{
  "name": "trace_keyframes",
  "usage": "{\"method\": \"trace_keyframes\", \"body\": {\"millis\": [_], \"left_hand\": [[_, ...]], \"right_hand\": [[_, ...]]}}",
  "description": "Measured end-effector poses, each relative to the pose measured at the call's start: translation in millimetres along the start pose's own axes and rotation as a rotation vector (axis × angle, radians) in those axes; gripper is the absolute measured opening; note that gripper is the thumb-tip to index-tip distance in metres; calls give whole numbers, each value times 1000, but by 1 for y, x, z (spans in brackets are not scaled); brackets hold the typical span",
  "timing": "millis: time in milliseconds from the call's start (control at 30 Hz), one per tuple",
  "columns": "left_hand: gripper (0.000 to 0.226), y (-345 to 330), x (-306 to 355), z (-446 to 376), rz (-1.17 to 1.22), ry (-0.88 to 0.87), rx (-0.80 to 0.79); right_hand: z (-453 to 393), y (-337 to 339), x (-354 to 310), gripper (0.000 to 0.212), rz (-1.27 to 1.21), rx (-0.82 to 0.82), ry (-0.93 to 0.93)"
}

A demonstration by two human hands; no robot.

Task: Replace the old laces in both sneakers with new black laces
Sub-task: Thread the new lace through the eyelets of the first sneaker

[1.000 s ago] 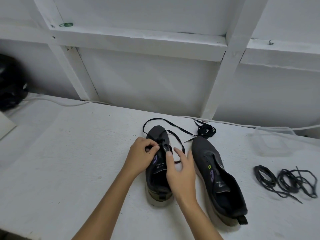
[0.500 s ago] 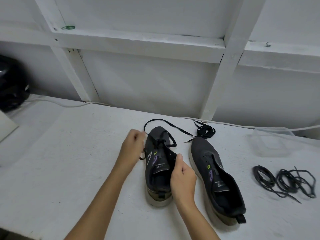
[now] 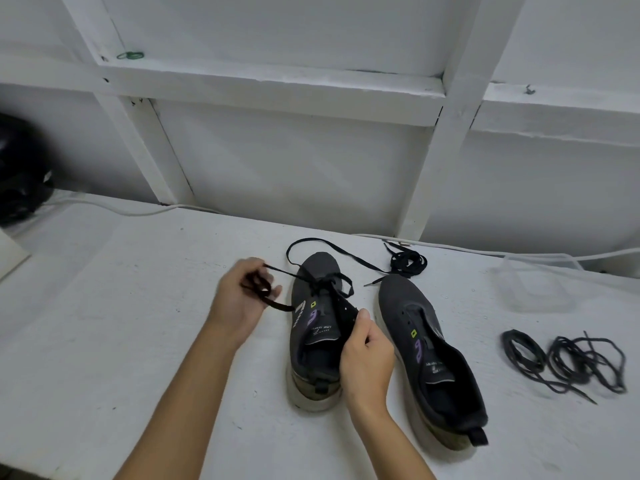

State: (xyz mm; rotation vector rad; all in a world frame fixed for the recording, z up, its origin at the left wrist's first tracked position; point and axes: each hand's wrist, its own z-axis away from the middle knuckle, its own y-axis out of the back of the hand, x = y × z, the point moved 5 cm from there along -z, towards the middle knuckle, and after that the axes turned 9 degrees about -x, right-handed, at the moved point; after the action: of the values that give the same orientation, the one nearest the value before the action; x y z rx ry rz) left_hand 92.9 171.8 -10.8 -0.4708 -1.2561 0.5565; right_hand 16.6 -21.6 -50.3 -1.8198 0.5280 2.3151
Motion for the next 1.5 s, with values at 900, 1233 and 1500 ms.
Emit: {"method": "trace_keyframes", "body": {"millis": [900, 1233, 1500], "left_hand": [[7, -21, -29, -4, -1566, -35, -164], [13, 9, -1, 4, -28, 96, -52], [24, 5, -3, 4, -453, 104, -170]], "right_hand": [[-4, -4, -4, 28, 204, 14, 154], [-1, 3, -9, 49, 170, 107, 106], [-4, 6, -7, 44, 84, 63, 91]]}}
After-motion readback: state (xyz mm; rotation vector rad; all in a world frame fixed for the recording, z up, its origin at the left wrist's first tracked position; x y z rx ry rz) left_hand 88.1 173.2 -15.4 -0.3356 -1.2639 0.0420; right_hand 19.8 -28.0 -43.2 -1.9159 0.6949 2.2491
